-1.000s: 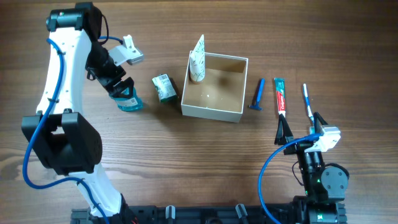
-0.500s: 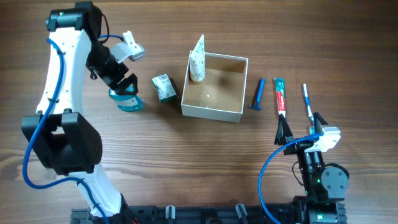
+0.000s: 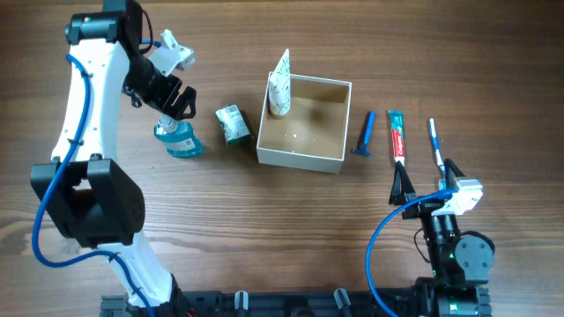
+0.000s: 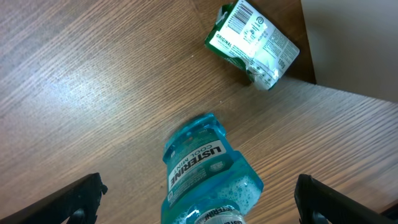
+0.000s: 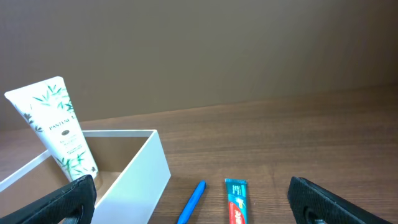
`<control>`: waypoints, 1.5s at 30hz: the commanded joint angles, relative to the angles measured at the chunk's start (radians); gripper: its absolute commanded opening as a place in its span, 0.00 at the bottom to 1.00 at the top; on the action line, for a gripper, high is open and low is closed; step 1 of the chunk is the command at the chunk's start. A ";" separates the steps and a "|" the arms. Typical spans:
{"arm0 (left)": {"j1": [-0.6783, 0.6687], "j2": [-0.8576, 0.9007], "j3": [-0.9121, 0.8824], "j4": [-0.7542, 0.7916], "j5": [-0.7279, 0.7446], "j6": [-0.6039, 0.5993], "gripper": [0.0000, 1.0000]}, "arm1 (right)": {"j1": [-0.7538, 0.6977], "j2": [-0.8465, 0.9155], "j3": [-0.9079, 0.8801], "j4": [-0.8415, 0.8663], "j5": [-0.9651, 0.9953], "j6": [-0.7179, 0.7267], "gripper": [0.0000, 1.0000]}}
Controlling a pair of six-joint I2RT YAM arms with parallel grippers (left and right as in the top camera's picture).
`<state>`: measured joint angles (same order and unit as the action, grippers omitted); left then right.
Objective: Pack container
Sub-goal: 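Move the left gripper back over the blue mouthwash bottle, then lower the left gripper around the mouthwash bottle and close on it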
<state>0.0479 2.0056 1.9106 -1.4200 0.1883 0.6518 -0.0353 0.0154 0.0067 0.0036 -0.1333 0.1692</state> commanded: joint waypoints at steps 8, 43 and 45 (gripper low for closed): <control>0.003 0.008 0.008 0.060 -0.078 -0.154 1.00 | 0.005 -0.012 -0.002 0.004 0.014 -0.012 1.00; 0.034 -0.108 0.087 -0.040 -0.161 -1.730 1.00 | 0.005 -0.012 -0.002 0.004 0.014 -0.012 1.00; 0.035 -0.108 0.086 -0.050 -0.167 -1.730 1.00 | 0.005 -0.012 -0.002 0.004 0.014 -0.012 1.00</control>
<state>0.0807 1.9148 1.9835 -1.4563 0.0578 -0.9970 -0.0353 0.0154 0.0067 0.0036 -0.1337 0.1692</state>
